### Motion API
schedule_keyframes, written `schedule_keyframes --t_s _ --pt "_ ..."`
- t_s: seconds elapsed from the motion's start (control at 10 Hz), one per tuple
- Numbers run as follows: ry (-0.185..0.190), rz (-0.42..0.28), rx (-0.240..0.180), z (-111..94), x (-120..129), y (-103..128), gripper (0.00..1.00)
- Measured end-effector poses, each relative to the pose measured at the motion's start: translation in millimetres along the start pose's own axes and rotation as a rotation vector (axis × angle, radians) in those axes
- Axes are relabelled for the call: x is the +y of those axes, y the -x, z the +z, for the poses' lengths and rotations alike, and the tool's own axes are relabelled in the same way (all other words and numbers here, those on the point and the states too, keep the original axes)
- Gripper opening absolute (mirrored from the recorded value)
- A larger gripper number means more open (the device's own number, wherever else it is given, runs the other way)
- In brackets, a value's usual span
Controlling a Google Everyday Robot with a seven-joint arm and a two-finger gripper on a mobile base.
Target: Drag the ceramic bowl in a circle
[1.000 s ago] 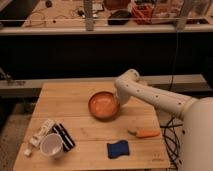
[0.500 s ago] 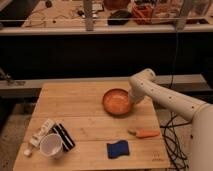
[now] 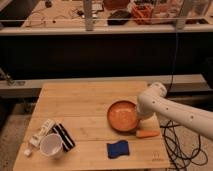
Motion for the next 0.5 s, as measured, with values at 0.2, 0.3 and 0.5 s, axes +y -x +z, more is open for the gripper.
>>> schedule_keyframes --t_s 0.2,0.3,0.5 --pt "-0.021 -0.061 -0.007 0 -19 26 0.0" --pt "-0.037 -0.12 -0.015 3 -43 33 0.0" --pt "-0.059 -0.212 -0.02 9 -83 26 0.0"
